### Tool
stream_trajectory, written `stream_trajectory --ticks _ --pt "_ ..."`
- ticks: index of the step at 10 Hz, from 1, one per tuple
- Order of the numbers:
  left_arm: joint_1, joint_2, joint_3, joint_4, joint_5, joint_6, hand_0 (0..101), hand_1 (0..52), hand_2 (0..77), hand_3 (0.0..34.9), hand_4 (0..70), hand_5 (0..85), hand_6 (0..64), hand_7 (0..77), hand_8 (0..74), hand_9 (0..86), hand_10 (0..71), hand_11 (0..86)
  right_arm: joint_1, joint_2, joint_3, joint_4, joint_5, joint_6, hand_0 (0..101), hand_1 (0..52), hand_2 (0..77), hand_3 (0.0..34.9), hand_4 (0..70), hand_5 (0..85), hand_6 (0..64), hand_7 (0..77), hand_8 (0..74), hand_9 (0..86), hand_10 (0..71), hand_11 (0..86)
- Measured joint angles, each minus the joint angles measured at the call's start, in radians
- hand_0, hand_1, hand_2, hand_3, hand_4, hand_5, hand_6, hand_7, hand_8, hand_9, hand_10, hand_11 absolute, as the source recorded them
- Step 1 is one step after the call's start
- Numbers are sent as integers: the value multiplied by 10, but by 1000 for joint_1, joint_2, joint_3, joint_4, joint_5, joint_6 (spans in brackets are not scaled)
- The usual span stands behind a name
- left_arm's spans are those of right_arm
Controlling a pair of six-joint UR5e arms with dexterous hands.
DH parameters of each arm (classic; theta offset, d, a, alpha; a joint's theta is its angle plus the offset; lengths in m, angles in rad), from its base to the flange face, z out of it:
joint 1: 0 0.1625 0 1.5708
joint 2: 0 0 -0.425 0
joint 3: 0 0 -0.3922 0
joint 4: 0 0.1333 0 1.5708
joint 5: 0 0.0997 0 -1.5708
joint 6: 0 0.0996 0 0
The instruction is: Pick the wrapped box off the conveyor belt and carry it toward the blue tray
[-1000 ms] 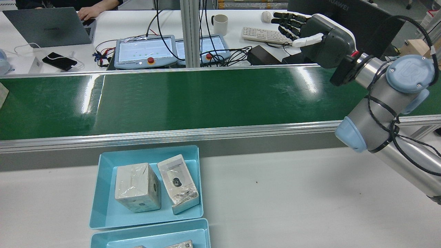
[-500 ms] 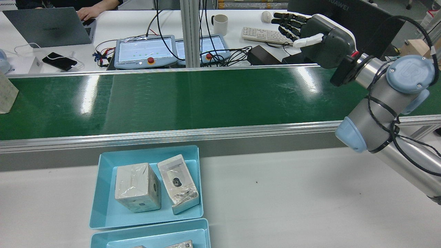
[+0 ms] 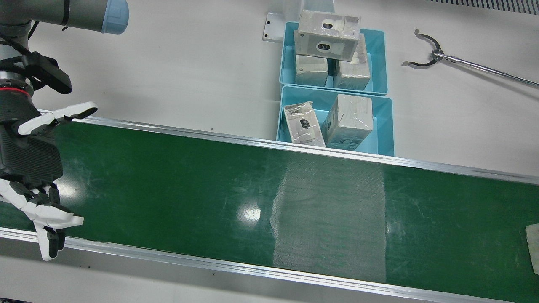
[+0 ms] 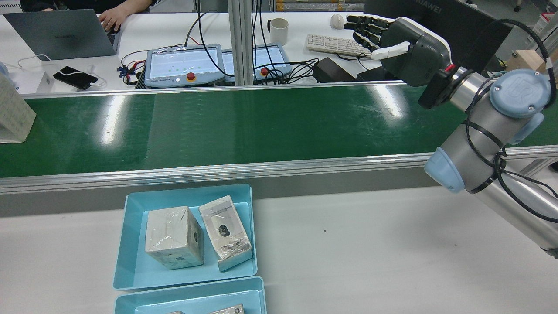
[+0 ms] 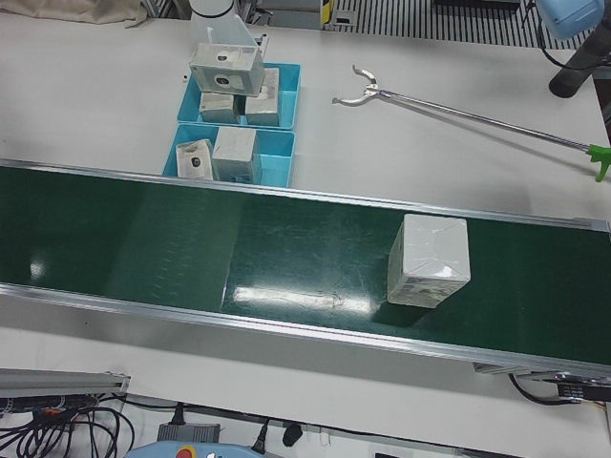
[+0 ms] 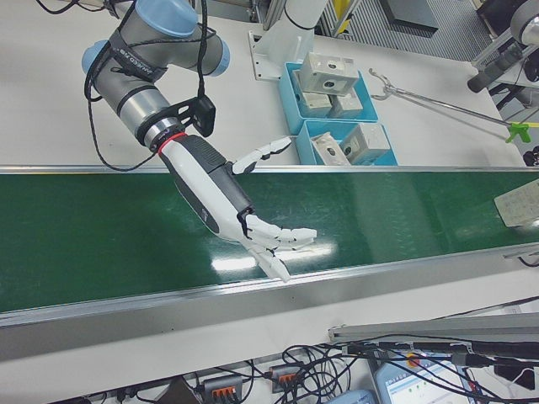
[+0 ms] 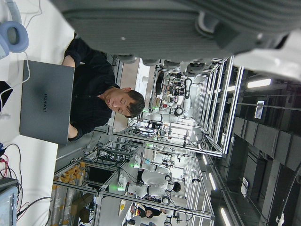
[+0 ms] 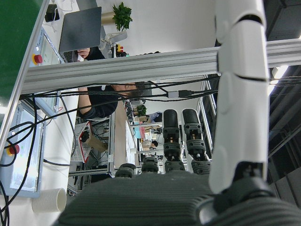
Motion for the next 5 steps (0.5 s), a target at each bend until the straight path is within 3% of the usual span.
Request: stream_trajectory --ticks 5 --pt "0 0 0 0 0 0 0 0 11 0 0 5 0 5 5 5 0 5 -1 -9 0 0 0 2 488 131 98 2 245 158 98 245 27 49 11 33"
